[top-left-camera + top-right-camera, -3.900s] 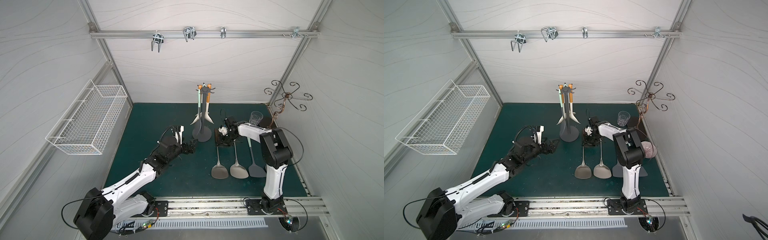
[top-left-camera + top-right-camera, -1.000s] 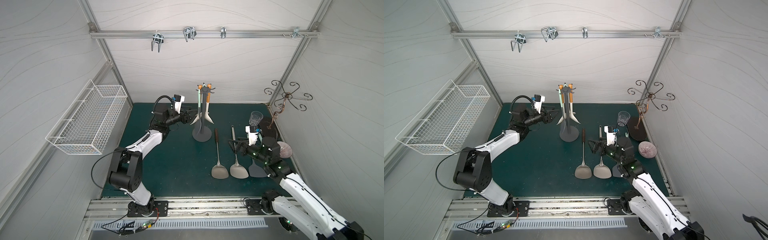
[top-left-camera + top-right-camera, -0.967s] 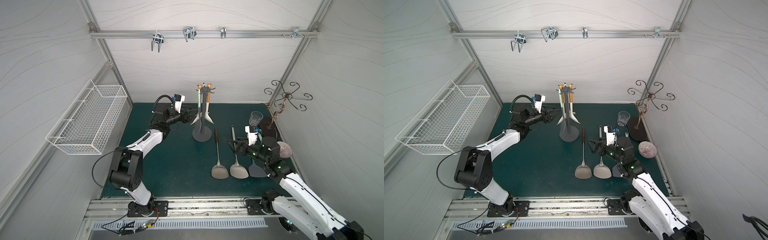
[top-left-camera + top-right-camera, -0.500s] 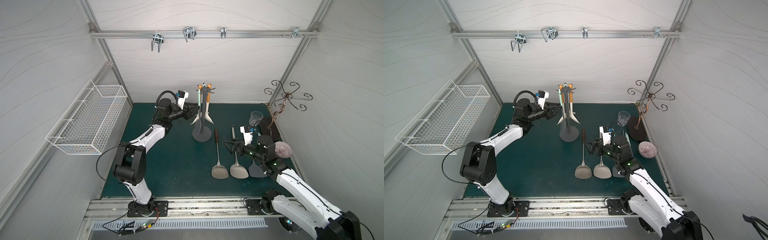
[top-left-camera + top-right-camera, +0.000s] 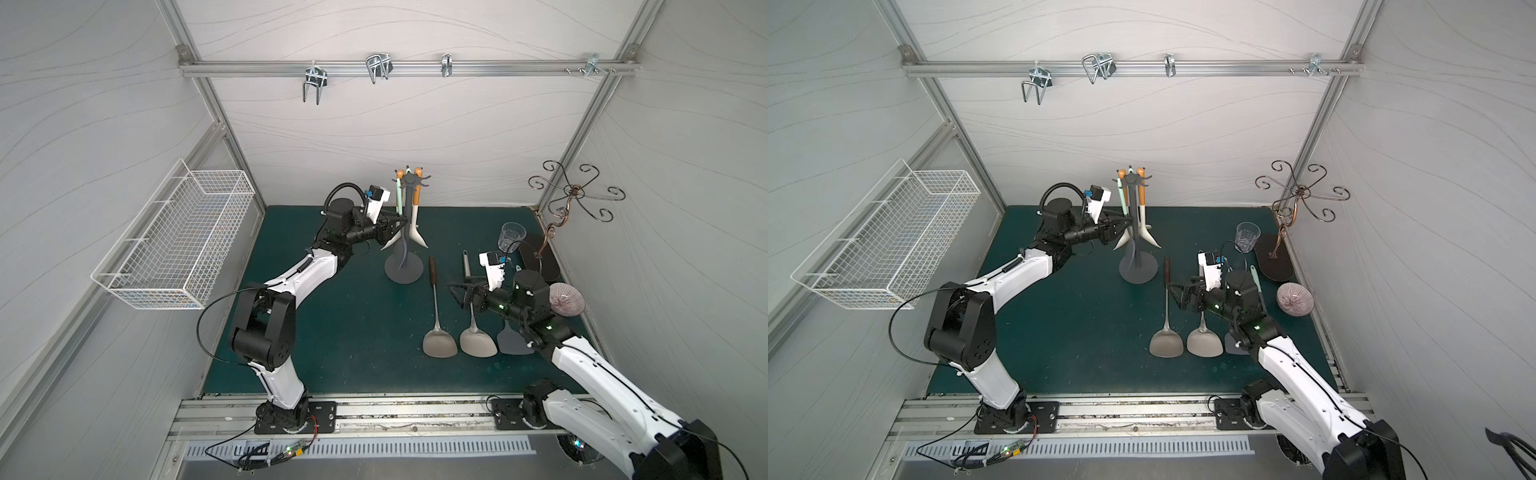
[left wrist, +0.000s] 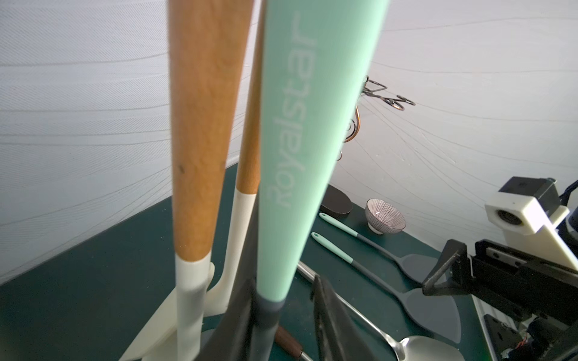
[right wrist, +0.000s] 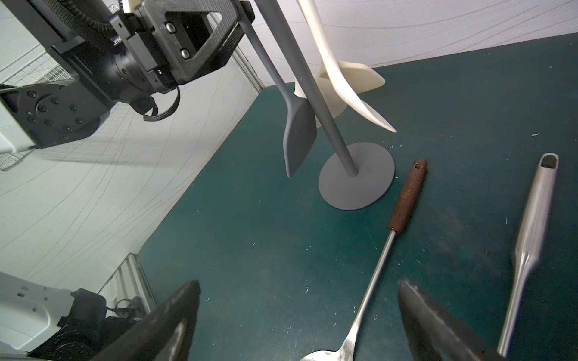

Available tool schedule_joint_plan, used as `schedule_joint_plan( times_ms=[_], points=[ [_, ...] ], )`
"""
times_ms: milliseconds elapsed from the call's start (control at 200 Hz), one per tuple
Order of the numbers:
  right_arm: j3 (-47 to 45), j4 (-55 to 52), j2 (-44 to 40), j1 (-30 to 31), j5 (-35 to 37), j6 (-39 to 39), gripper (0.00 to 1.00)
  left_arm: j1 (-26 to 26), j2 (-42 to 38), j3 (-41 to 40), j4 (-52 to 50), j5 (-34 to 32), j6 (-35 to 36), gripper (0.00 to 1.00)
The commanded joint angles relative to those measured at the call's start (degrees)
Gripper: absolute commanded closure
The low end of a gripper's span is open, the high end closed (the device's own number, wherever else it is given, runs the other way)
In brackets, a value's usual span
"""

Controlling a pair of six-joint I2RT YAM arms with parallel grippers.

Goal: Take the spatula off the kitchen utensil rack
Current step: Take off the spatula from the rack.

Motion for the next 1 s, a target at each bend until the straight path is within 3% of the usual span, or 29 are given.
schedule_joint_plan(
  times_ms=[0,475,755,995],
  points=[
    [0.95,1.02,0.21,0.37,-0.38,-0.53,0.01,-0.26,0.65,2.81,1.32,-0.19,1.62,0.69],
    [1.02,1.04,0.74,0.41,-0.81,-0.62,0.01,-0.4,2.46,4.23,1.14,-1.77,2.32,0.68],
    [0.91,1.26,1.13,0.38,-1.11,-0.71,0.01,-0.44,1.05,3.05,-0.96,-2.58,2.63,0.83],
    [1.01,1.38,1.4,0.46,-1.43,-0.68,0.01,-0.53,-2.43,0.25,-2.36,-5.09,4.28,0.89]
  ],
)
